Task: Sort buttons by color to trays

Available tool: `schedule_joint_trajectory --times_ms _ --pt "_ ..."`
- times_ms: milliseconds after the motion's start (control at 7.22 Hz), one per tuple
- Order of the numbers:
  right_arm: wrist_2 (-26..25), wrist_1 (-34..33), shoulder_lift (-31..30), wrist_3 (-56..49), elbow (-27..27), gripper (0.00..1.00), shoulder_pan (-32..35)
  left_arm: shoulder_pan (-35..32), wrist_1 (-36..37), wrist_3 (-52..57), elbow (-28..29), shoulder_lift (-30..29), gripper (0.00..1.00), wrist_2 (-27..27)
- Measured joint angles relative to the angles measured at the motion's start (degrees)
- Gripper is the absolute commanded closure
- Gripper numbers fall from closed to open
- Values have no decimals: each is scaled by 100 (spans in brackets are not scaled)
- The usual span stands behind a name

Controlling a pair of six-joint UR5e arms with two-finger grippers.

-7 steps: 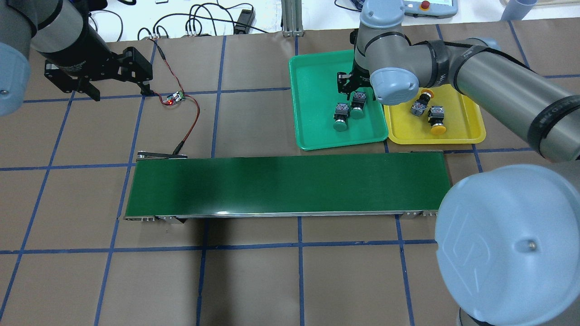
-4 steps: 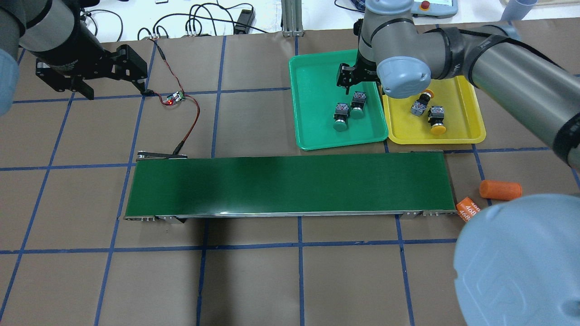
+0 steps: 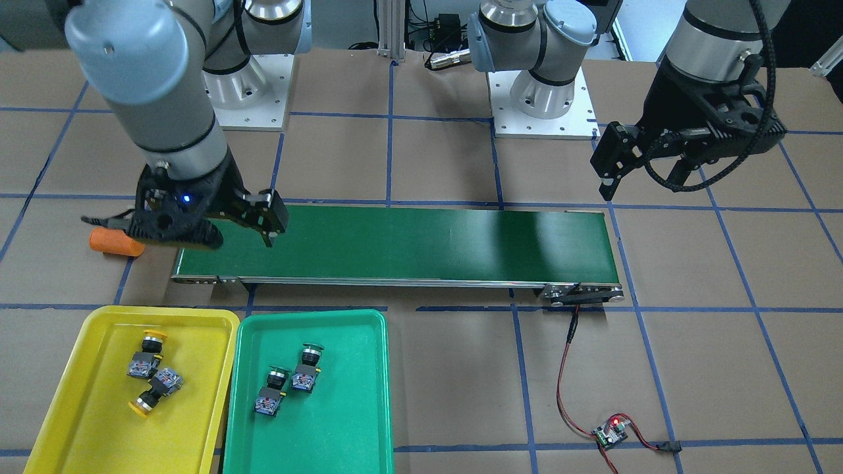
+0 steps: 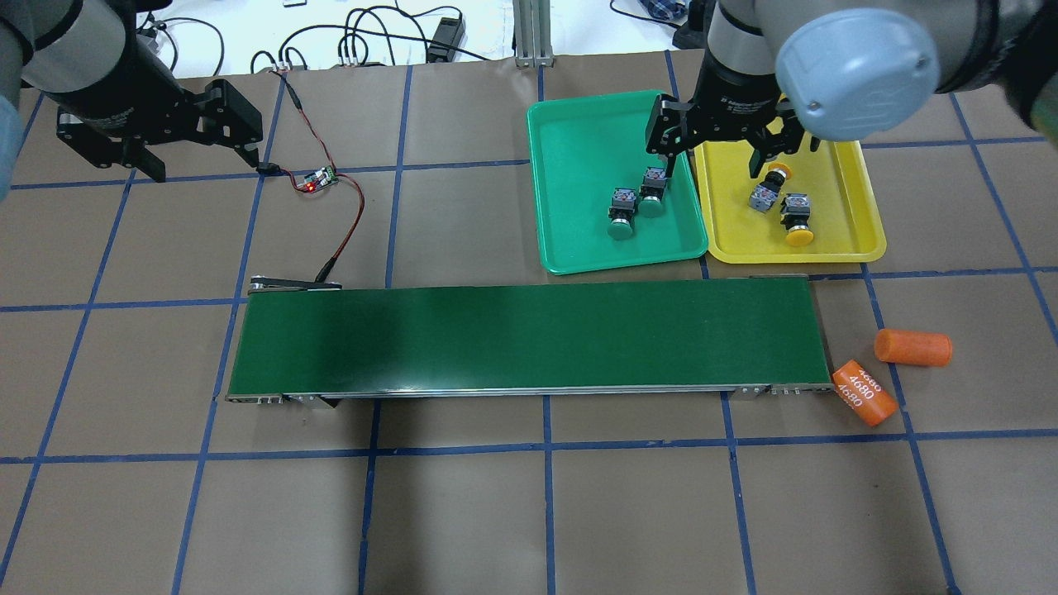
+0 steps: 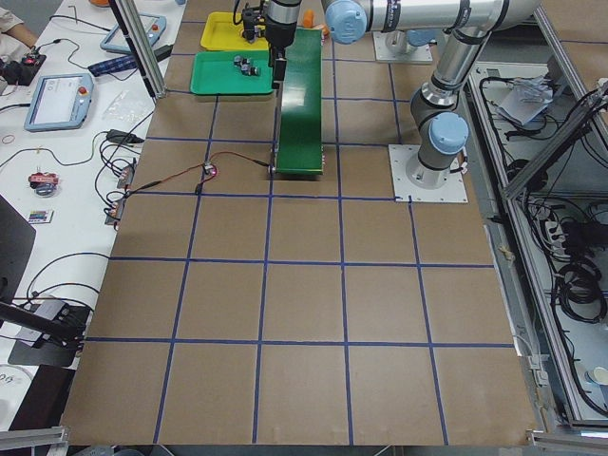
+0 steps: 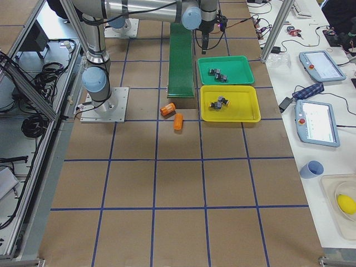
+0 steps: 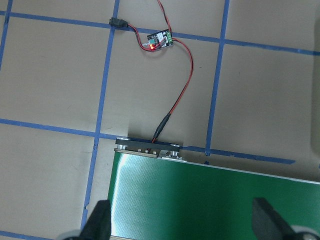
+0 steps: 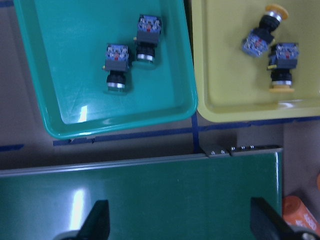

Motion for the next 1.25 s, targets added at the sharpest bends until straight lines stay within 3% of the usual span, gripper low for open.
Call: schedule_joint_trajectory --times_ms 416,831,1247 --pt "22 665 -1084 -613 641 0 -46 30 43 -6 46 -63 0 -7" --pt "42 620 -1284 -835 905 0 -97 67 61 -52 59 65 0 11" --pt "49 670 -1341 -816 881 0 -550 260 21 -39 103 236 0 -140"
